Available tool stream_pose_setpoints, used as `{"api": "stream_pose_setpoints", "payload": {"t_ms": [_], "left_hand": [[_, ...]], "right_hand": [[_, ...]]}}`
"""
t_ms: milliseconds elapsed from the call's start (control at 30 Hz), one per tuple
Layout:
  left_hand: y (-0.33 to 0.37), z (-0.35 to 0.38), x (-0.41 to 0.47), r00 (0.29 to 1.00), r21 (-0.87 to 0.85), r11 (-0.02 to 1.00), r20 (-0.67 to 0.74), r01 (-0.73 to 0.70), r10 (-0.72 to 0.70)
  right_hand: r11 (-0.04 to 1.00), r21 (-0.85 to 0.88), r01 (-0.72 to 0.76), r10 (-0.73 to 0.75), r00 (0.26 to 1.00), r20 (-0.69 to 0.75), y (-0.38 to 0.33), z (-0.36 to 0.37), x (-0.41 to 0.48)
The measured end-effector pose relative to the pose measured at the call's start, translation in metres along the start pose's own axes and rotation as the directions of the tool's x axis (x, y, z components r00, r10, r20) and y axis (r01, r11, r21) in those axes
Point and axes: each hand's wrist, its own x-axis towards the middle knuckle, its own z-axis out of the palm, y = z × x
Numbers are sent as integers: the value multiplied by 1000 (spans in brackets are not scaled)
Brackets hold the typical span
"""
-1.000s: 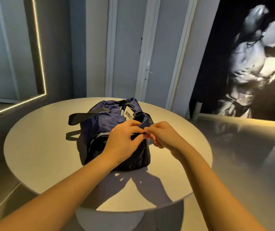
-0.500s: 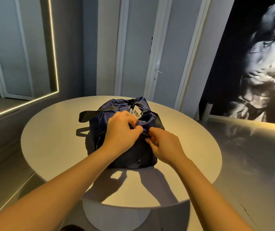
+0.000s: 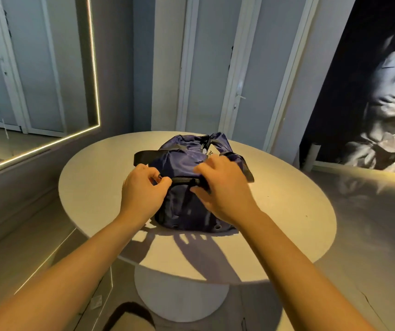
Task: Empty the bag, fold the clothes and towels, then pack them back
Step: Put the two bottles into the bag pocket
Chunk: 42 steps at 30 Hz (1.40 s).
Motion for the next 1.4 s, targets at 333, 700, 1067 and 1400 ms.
{"api": "stream_pose_setpoints", "payload": {"t_ms": [333,700,1067,1400], "left_hand": [[-39,-10,6,923,-31,934,168,355,-345],[-90,14,-12,875,521,832,293,193,-386],[-71,-14,30,962,314,919,52,239,-268],[18,-29,50,962,375,918,274,-127,21]], "right_hand": [[995,-79,67,-67,998,6,-9,23,19],[966,208,-156,183,976,-117,26,1,12],[893,336,-299,245,950,195,25,-7,-16],[786,603,-136,182,983,-15,-6,-3,10]]}}
